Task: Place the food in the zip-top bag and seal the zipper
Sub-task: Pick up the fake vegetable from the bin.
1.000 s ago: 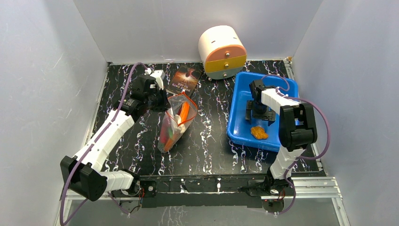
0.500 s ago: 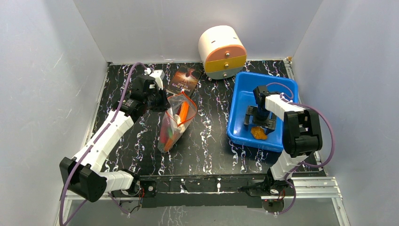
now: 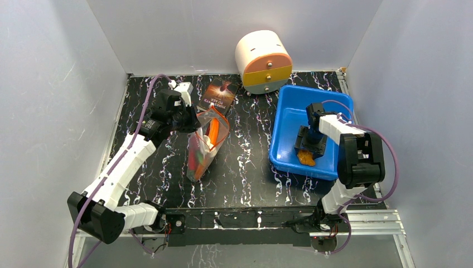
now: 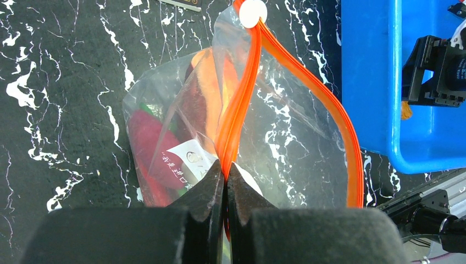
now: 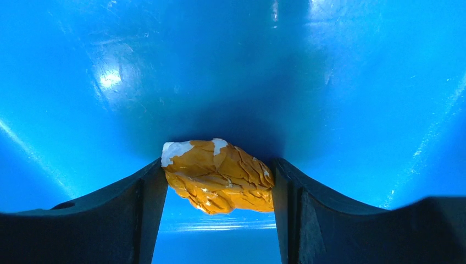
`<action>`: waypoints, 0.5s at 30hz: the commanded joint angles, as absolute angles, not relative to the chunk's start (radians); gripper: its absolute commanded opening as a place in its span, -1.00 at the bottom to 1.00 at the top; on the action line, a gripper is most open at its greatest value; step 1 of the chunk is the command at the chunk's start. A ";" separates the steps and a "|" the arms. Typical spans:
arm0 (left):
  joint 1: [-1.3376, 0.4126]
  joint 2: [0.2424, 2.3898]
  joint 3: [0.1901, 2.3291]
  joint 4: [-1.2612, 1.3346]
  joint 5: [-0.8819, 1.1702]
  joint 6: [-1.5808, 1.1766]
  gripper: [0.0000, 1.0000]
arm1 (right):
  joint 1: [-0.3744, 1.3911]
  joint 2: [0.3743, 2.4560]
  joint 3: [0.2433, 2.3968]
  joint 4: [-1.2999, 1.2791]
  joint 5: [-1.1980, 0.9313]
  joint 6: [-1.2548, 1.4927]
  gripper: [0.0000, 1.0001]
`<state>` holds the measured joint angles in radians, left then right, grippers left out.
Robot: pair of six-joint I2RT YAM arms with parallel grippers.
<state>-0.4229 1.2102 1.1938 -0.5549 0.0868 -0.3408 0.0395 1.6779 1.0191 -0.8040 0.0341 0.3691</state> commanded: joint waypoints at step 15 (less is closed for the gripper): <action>-0.424 1.209 1.252 -0.532 0.099 -0.325 -1.00 | 0.035 1.637 1.202 -0.844 0.062 0.362 -0.11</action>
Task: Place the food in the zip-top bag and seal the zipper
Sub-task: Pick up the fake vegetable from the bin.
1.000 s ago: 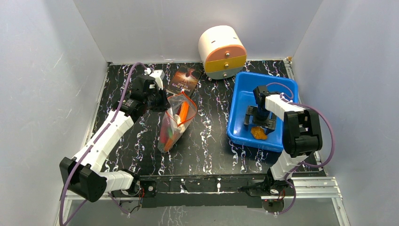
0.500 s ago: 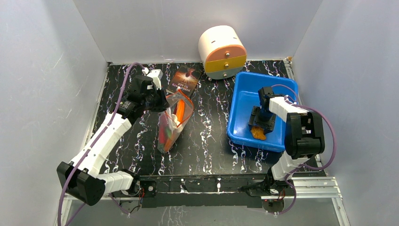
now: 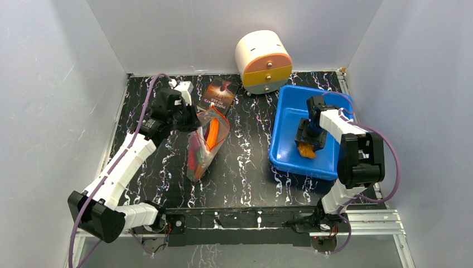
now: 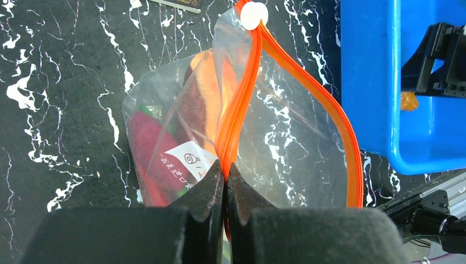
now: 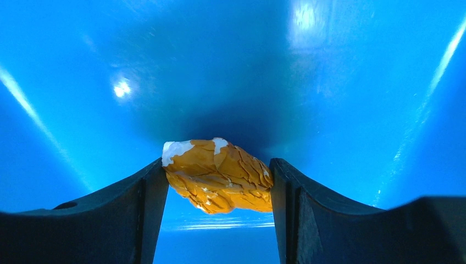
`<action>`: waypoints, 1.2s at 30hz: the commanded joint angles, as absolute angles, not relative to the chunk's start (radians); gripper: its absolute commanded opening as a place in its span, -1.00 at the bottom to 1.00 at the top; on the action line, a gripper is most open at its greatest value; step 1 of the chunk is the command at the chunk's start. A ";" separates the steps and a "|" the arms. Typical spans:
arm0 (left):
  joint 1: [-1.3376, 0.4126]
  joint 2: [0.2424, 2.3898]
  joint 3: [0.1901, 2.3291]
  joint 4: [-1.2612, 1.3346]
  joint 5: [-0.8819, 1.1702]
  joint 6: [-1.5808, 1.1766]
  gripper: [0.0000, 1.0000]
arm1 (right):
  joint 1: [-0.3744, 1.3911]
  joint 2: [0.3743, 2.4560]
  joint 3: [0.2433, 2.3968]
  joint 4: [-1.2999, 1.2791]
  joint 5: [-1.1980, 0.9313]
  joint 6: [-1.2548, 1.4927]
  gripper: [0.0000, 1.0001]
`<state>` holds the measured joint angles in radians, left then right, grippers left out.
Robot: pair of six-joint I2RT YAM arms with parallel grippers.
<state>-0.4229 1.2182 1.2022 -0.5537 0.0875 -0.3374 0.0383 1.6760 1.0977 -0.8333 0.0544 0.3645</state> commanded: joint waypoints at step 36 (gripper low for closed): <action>-0.425 1.262 1.242 -0.321 0.290 -0.311 -1.00 | 0.548 1.652 1.773 -0.585 -0.397 0.520 -0.20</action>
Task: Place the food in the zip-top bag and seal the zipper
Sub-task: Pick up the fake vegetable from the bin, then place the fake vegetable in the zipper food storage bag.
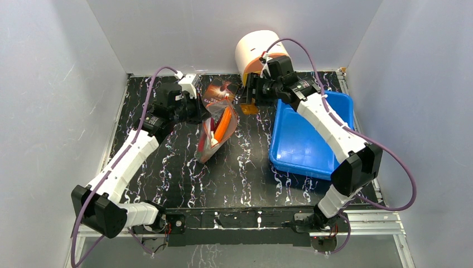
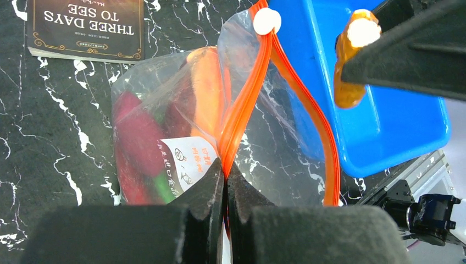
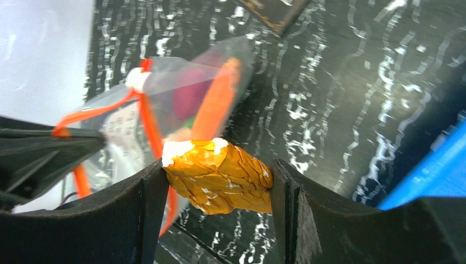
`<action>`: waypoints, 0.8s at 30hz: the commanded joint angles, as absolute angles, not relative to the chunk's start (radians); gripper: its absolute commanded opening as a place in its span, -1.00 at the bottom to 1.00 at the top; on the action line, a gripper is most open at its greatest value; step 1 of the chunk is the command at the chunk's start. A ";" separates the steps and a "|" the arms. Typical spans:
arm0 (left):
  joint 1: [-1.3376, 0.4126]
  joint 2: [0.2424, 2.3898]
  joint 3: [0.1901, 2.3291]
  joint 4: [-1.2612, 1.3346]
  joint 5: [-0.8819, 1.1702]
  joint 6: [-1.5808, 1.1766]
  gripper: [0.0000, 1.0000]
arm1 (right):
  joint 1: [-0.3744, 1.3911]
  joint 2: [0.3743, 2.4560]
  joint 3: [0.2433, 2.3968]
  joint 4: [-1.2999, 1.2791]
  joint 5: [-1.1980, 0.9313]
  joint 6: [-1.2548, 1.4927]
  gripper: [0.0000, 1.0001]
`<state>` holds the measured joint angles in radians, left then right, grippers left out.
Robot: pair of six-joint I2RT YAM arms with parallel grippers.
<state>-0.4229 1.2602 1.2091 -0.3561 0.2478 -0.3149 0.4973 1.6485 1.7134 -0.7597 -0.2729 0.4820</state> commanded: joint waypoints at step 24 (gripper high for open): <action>-0.425 1.246 1.225 -0.246 0.301 -0.394 -1.00 | 0.623 1.647 1.768 -0.714 -0.279 0.438 0.72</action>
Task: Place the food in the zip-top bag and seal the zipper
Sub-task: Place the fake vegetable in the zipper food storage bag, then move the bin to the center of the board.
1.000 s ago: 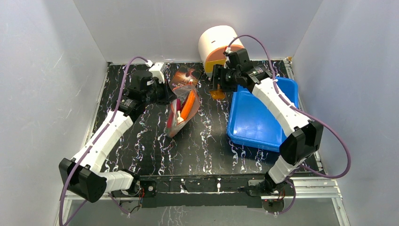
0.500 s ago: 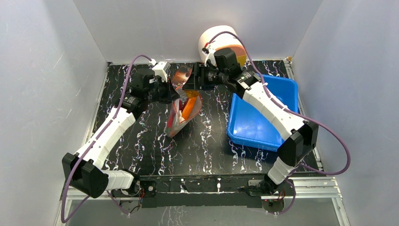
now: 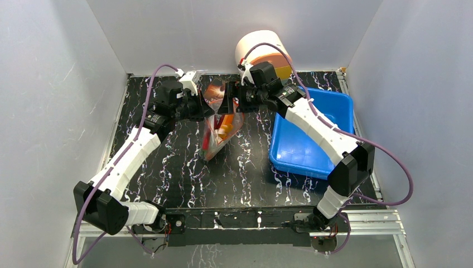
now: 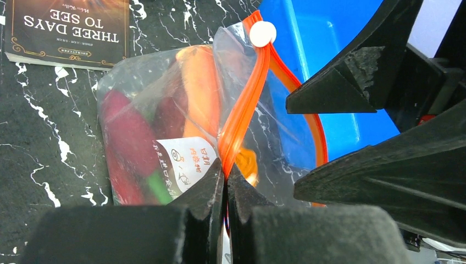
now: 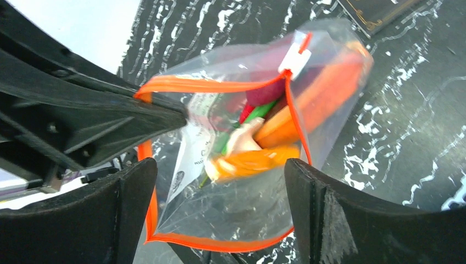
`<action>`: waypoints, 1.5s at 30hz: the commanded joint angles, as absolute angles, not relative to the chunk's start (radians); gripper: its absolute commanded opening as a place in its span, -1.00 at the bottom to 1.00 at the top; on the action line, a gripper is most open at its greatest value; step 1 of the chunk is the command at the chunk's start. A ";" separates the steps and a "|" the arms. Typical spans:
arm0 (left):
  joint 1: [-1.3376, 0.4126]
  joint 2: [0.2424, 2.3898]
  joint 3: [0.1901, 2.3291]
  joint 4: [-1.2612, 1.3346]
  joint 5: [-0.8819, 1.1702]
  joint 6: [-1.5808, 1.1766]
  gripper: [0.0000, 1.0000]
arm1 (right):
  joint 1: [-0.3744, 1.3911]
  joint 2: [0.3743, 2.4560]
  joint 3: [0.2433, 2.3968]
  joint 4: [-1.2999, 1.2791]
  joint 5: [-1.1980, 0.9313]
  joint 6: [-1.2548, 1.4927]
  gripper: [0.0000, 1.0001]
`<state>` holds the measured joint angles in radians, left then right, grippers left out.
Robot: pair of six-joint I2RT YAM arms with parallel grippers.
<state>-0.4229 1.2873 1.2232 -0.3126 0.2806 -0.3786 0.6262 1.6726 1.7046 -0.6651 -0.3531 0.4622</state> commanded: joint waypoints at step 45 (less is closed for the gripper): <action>-0.425 1.177 1.206 -0.348 0.253 -0.294 -1.00 | 0.478 1.685 1.380 -0.817 0.264 0.225 -0.62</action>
